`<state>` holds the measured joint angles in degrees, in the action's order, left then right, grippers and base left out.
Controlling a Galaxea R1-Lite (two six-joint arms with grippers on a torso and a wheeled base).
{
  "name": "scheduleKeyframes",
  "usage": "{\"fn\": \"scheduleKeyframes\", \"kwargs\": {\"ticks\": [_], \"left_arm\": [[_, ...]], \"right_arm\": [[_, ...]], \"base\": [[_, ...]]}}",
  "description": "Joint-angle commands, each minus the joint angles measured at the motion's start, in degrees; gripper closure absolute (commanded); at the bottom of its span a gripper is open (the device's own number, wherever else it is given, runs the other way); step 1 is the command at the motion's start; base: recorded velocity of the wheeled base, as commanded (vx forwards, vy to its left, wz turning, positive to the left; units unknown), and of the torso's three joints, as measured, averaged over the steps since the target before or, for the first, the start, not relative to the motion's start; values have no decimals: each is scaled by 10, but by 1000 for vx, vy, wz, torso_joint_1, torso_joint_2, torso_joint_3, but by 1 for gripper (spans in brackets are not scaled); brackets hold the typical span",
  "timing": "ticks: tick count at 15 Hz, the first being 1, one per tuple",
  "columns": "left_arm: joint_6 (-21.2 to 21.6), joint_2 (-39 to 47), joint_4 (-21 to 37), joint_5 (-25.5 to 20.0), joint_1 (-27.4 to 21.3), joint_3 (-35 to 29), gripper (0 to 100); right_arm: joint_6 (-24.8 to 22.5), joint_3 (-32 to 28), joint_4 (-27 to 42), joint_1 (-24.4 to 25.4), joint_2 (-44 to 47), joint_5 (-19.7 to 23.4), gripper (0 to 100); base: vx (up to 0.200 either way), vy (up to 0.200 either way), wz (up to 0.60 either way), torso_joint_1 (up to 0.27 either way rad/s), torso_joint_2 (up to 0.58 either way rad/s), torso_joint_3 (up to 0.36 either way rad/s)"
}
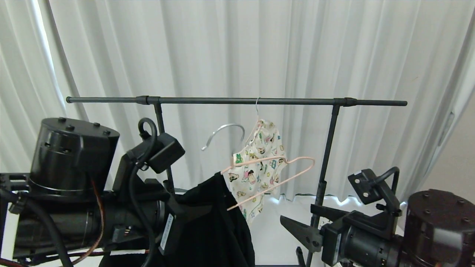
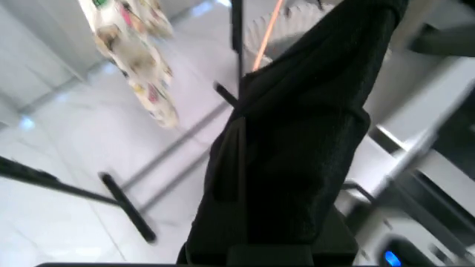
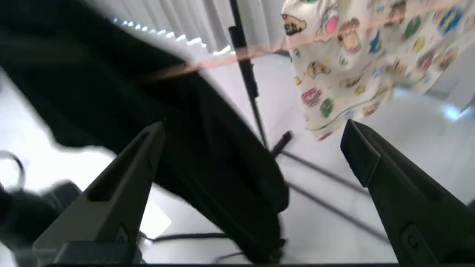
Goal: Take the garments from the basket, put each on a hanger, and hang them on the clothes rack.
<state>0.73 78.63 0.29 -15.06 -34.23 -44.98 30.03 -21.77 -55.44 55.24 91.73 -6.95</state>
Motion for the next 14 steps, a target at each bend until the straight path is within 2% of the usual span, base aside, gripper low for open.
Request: {"fn": "scheduleKeyframes", "kwargs": {"ticks": [1, 3, 4, 7, 9, 11, 14], "left_arm": [[-29, -15, 31, -22, 16, -45, 100], [-70, -14, 36, -29, 16, -65, 100], [-73, -16, 37, -31, 15, -67, 100], [-73, -25, 45, -46, 15, -62, 100], [-73, -30, 45, -46, 14, -56, 100], [-72, -32, 45, -47, 12, -50, 100], [-73, -37, 44, -47, 3, -50, 100]], "right_arm": [[33, -30, 0, 9, 56, -13, 0], [51, -46, 0, 41, 66, -14, 0], [57, -66, -1, 52, 81, -18, 0], [70, -141, -1, 51, 125, -42, 0], [70, -165, -1, 56, 143, -44, 0], [68, -174, -1, 57, 147, -45, 0], [66, -176, -1, 86, 146, -45, 0]], "base": [[0, 0, 0, 0, 0, 0], [0, 0, 0, 0, 0, 0], [0, 0, 0, 0, 0, 0], [0, 0, 0, 0, 0, 0], [0, 0, 0, 0, 0, 0], [0, 0, 0, 0, 0, 0], [0, 0, 0, 0, 0, 0]]}}
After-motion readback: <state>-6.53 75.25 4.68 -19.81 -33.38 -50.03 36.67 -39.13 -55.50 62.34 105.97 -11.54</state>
